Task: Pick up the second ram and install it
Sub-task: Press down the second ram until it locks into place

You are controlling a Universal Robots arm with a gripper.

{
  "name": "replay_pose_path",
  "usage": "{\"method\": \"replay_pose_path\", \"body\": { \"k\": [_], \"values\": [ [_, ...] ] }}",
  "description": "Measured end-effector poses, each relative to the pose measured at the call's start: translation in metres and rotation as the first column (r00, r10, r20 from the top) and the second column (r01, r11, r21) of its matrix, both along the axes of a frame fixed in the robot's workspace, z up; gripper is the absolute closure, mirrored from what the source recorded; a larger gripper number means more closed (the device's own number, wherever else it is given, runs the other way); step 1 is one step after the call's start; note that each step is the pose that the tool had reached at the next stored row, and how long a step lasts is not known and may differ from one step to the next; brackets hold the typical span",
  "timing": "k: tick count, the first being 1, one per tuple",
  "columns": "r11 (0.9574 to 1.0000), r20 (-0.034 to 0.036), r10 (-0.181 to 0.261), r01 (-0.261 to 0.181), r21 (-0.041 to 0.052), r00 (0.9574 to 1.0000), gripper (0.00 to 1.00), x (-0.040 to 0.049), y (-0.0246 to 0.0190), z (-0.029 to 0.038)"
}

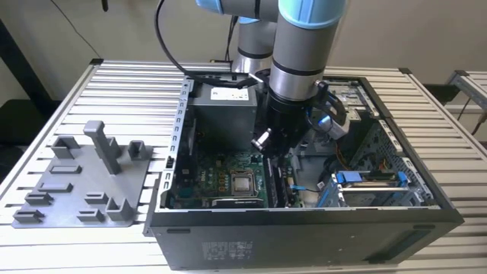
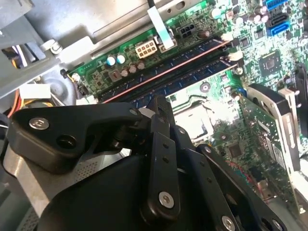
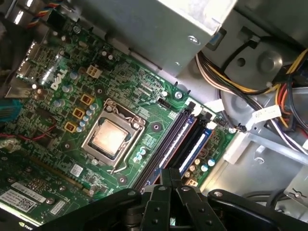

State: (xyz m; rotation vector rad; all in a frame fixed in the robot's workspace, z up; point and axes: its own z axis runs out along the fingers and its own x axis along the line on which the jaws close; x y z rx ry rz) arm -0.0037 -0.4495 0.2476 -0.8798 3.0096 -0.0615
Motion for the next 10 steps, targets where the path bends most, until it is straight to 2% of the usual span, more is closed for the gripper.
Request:
{"method": "replay_pose_path", "body": {
  "k": [4,10],
  "values": [
    [0.9988,0.0000,0.049,-0.049,0.0000,0.9988,0.89,0.0000,0.0000,0.0000],
    [0.9933,0.0000,0.116,-0.116,-0.0001,0.9933,0.89,-0.0001,0.0000,-0.0007]
  ]
}}
